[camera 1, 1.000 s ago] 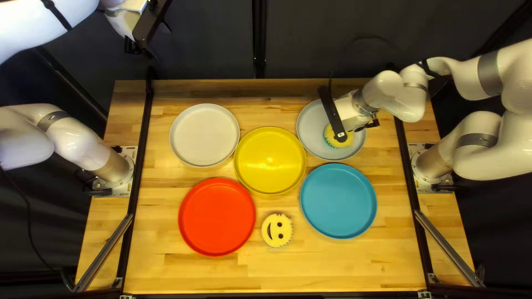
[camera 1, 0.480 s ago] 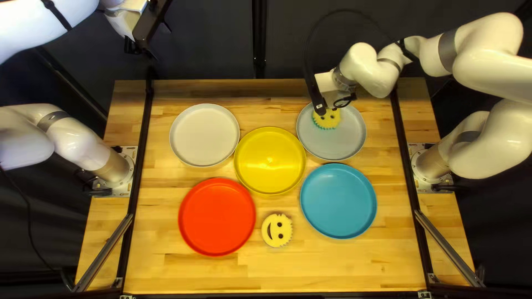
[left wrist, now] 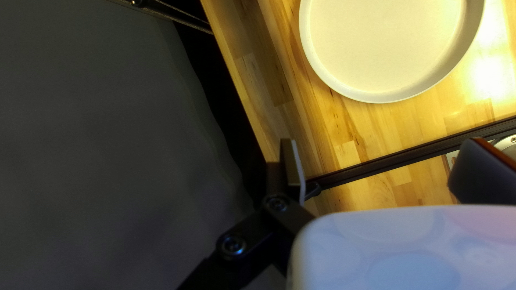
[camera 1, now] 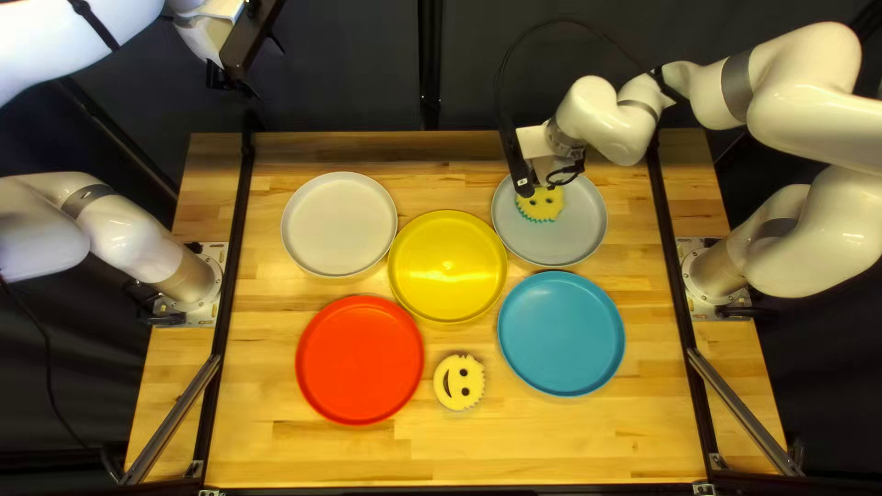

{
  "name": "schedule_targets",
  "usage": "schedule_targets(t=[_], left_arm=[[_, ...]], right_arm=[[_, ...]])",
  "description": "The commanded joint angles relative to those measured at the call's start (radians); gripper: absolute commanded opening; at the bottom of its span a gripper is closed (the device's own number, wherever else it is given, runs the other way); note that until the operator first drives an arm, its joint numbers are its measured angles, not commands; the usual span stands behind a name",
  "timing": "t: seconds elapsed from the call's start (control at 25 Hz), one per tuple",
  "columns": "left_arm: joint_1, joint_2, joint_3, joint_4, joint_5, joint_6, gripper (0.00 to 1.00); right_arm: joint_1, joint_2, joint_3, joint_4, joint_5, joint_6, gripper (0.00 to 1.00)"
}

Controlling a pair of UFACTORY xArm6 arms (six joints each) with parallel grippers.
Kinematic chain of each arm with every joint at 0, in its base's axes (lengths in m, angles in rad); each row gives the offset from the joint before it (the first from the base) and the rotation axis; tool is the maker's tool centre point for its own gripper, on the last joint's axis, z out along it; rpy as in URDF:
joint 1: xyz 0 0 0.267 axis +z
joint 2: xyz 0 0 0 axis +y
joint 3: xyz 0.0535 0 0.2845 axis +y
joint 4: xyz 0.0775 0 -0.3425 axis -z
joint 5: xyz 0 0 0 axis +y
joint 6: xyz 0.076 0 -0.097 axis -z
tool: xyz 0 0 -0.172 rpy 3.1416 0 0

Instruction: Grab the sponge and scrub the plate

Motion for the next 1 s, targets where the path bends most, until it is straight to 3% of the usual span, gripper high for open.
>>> schedule_targets(t=[0.04, 0.6, 1.0], left_arm=[[0.0, 0.0, 0.0, 0.0, 0.0, 0.0, 1.0], [0.0, 0.0, 0.0, 0.0, 0.0, 0.0, 1.0], [0.0, 0.0, 0.0, 0.0, 0.0, 0.0, 1.0]], right_arm=[[0.019, 0.001, -0.002, -0.018, -0.002, 0.024, 0.0], [-0.123, 0.051, -0.055, 0.08, -0.012, -0.164, 0.0], [-0.012, 0.009, -0.003, 0.02, -0.034, -0.03, 0.0]])
